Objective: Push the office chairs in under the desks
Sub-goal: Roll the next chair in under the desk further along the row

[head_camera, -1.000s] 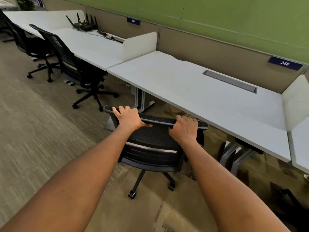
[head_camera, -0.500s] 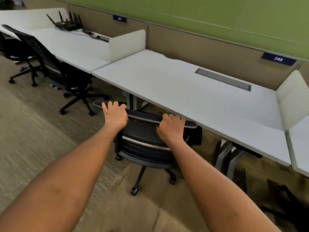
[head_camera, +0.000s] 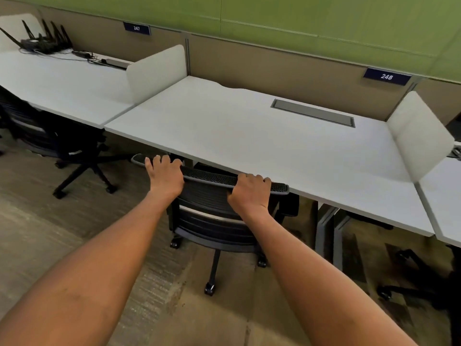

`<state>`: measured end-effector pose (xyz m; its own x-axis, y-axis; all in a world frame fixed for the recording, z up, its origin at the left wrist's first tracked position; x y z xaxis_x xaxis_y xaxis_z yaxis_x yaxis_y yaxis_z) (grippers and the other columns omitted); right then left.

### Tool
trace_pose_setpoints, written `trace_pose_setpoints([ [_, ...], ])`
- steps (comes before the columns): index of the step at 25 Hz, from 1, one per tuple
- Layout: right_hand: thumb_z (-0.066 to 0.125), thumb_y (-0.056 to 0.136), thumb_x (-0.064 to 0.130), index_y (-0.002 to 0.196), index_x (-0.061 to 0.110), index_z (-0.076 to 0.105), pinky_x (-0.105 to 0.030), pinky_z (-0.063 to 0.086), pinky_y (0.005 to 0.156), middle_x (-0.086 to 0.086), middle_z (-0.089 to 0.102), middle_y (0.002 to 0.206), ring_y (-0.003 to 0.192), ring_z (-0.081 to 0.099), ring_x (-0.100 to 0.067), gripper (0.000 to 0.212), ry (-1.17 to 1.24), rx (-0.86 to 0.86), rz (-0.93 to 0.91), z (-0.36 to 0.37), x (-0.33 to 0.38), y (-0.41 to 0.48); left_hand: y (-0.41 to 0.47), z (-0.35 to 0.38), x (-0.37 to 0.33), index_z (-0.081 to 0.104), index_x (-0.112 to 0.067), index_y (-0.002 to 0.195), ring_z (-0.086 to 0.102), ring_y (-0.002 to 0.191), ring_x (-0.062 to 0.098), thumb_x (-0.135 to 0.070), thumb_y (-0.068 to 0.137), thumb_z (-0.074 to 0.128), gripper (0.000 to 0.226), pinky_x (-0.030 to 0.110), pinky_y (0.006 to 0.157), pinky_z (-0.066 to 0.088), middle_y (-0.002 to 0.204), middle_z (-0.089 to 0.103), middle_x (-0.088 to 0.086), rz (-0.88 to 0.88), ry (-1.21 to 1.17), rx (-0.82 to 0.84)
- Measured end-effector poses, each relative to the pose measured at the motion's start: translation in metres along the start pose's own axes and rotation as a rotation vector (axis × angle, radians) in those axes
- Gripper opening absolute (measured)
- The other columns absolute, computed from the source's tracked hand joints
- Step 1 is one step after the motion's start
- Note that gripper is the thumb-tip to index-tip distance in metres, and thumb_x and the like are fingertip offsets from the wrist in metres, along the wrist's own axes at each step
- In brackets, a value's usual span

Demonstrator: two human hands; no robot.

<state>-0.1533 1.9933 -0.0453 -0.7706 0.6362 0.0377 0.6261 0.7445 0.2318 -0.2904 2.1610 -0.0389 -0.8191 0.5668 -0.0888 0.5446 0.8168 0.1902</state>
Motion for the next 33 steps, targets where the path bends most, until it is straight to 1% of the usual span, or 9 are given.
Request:
trace_pose_setpoints([
  [4, 0.06, 0.08, 0.046, 0.093, 0.015, 0.061, -0.045, 0.039, 0.082, -0.006, 0.066, 0.09, 0.089, 0.059, -0.03, 0.034, -0.008, -0.001, 0.034, 0.003, 0.018, 0.011, 0.026, 0.004, 0.014, 0.059, -0.02, 0.122, 0.037, 0.129, 0.036, -0.015, 0.086, 0.052, 0.037, 0.058, 0.117, 0.009, 0.128, 0.052, 0.015, 0.039, 0.013, 0.014],
  [8, 0.06, 0.081, 0.041, 0.087, 0.015, 0.058, -0.044, 0.038, 0.08, -0.005, 0.064, 0.085, 0.085, 0.059, -0.029, 0.027, -0.012, -0.005, 0.081, 0.005, 0.02, 0.023, 0.049, 0.006, 0.01, 0.061, -0.017, 0.119, 0.038, 0.127, 0.038, -0.016, 0.084, 0.056, 0.036, 0.06, 0.115, 0.009, 0.127, 0.052, 0.016, 0.075, 0.033, 0.027],
  [12, 0.058, 0.081, 0.038, 0.087, 0.015, 0.058, -0.041, 0.039, 0.078, -0.005, 0.064, 0.085, 0.084, 0.058, -0.028, 0.023, -0.034, 0.003, 0.111, 0.007, 0.018, 0.034, 0.064, 0.013, 0.006, 0.059, -0.018, 0.121, 0.035, 0.129, 0.038, -0.015, 0.083, 0.058, 0.038, 0.061, 0.115, 0.008, 0.129, 0.05, 0.016, 0.106, 0.014, 0.033],
  [17, 0.06, 0.082, 0.041, 0.093, 0.015, 0.06, -0.042, 0.039, 0.081, -0.006, 0.066, 0.091, 0.09, 0.058, -0.029, 0.028, -0.045, -0.003, 0.136, 0.014, 0.013, 0.048, 0.077, 0.018, 0.0, 0.056, -0.019, 0.124, 0.031, 0.132, 0.037, -0.014, 0.084, 0.056, 0.04, 0.06, 0.115, 0.005, 0.132, 0.047, 0.015, 0.133, 0.012, 0.055],
  [20, 0.06, 0.083, 0.042, 0.094, 0.015, 0.061, -0.042, 0.04, 0.082, -0.006, 0.065, 0.09, 0.089, 0.059, -0.029, 0.03, -0.053, -0.009, 0.145, 0.016, 0.013, 0.055, 0.089, 0.019, -0.001, 0.054, -0.019, 0.125, 0.03, 0.132, 0.037, -0.013, 0.085, 0.054, 0.04, 0.06, 0.115, 0.005, 0.133, 0.046, 0.014, 0.149, 0.018, 0.068],
  [23, 0.055, 0.084, 0.03, 0.09, 0.015, 0.056, -0.043, 0.038, 0.08, -0.005, 0.062, 0.086, 0.085, 0.057, -0.029, 0.016, -0.03, -0.007, 0.103, 0.015, 0.013, 0.063, 0.1, 0.021, 0.0, 0.055, -0.018, 0.125, 0.031, 0.131, 0.038, -0.014, 0.085, 0.054, 0.04, 0.06, 0.115, 0.007, 0.132, 0.046, 0.016, 0.154, 0.02, 0.061],
  [25, 0.052, 0.084, 0.024, 0.091, 0.015, 0.055, -0.044, 0.038, 0.08, -0.004, 0.061, 0.085, 0.084, 0.056, -0.028, 0.011, -0.031, -0.008, 0.081, 0.014, 0.012, 0.069, 0.108, 0.023, 0.001, 0.055, -0.018, 0.124, 0.032, 0.13, 0.038, -0.014, 0.085, 0.055, 0.039, 0.06, 0.115, 0.007, 0.131, 0.047, 0.016, 0.152, 0.01, 0.059],
  [33, 0.053, 0.086, 0.015, 0.098, 0.014, 0.054, -0.044, 0.037, 0.082, -0.004, 0.059, 0.089, 0.087, 0.055, -0.028, 0.012, -0.072, 0.006, 0.085, 0.016, 0.005, 0.089, 0.134, 0.032, -0.011, 0.058, -0.016, 0.118, 0.031, 0.13, 0.039, -0.01, 0.085, 0.054, 0.034, 0.059, 0.115, 0.004, 0.128, 0.047, 0.017, 0.165, -0.04, 0.05],
])
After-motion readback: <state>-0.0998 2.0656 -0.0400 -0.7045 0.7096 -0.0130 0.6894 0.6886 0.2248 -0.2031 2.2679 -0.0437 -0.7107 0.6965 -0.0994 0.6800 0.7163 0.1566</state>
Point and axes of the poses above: each hand's wrist, its own y-axis towards the middle knuckle, its own z-axis out of the palm, x = y × z, the point moved 2 cm from there along y, towards the middle knuckle
